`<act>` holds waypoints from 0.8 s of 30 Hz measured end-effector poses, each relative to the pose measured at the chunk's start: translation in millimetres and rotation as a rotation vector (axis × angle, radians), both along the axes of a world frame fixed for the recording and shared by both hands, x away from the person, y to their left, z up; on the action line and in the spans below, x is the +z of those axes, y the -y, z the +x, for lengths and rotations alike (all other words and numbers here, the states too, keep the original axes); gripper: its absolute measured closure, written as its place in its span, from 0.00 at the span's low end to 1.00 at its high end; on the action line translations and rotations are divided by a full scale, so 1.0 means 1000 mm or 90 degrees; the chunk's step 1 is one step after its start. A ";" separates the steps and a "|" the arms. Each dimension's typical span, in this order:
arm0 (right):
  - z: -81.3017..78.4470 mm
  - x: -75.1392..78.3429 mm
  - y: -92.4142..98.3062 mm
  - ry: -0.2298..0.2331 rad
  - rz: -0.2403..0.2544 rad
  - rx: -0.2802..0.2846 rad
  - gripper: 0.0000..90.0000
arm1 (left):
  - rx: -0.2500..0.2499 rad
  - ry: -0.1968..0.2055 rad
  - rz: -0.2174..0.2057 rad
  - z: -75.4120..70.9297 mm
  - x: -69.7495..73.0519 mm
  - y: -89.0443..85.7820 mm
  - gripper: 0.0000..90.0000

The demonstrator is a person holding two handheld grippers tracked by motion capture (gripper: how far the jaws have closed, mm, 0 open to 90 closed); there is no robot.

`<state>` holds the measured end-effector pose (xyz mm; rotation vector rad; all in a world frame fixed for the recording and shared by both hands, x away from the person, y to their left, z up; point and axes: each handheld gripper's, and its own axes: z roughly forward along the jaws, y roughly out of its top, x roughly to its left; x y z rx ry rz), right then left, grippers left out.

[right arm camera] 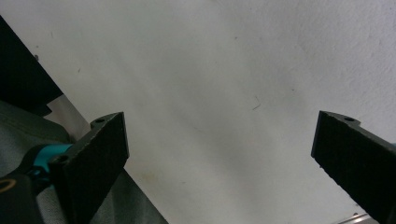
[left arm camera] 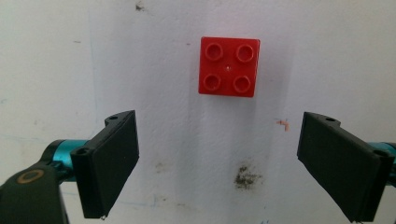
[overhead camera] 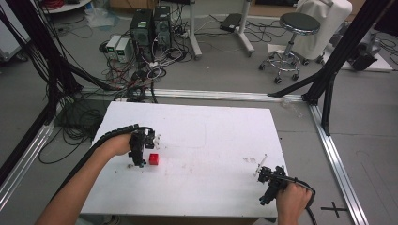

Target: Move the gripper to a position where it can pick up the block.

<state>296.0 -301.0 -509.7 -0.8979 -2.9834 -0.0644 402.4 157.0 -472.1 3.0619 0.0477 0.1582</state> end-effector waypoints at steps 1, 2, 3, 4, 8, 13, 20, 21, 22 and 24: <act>0.000 0.000 0.000 0.000 0.000 0.000 0.03 | -0.001 -0.004 0.004 0.002 -0.002 0.002 0.15; 0.000 0.000 0.000 -0.001 0.001 0.002 0.03 | -0.004 -0.004 0.008 0.003 -0.004 0.003 0.15; 0.000 0.000 0.000 -0.001 0.001 0.002 0.03 | -0.005 -0.005 0.010 0.004 -0.006 0.005 0.15; 0.000 -0.001 0.000 -0.002 0.002 0.002 0.03 | -0.008 -0.008 0.012 0.005 -0.007 0.006 0.15; 0.000 -0.001 0.000 0.001 0.003 0.007 0.03 | -0.033 -0.020 0.015 0.007 -0.016 0.015 0.15; 0.001 0.000 0.000 0.000 0.003 0.007 0.04 | -0.046 -0.019 0.023 0.008 -0.021 0.023 0.13; 0.000 0.000 0.000 -0.001 0.002 0.006 0.03 | -0.065 -0.038 0.030 0.008 -0.030 0.031 0.13; 0.000 0.000 0.000 -0.001 0.002 0.006 0.03 | -0.067 -0.043 0.035 0.009 -0.032 0.031 0.13; 0.000 -0.001 0.000 0.001 0.004 0.007 0.04 | -0.070 -0.047 0.039 0.009 -0.034 0.031 0.13; 0.000 -0.001 0.000 0.001 0.003 0.008 0.03 | -0.068 -0.054 0.043 0.009 -0.037 0.031 0.13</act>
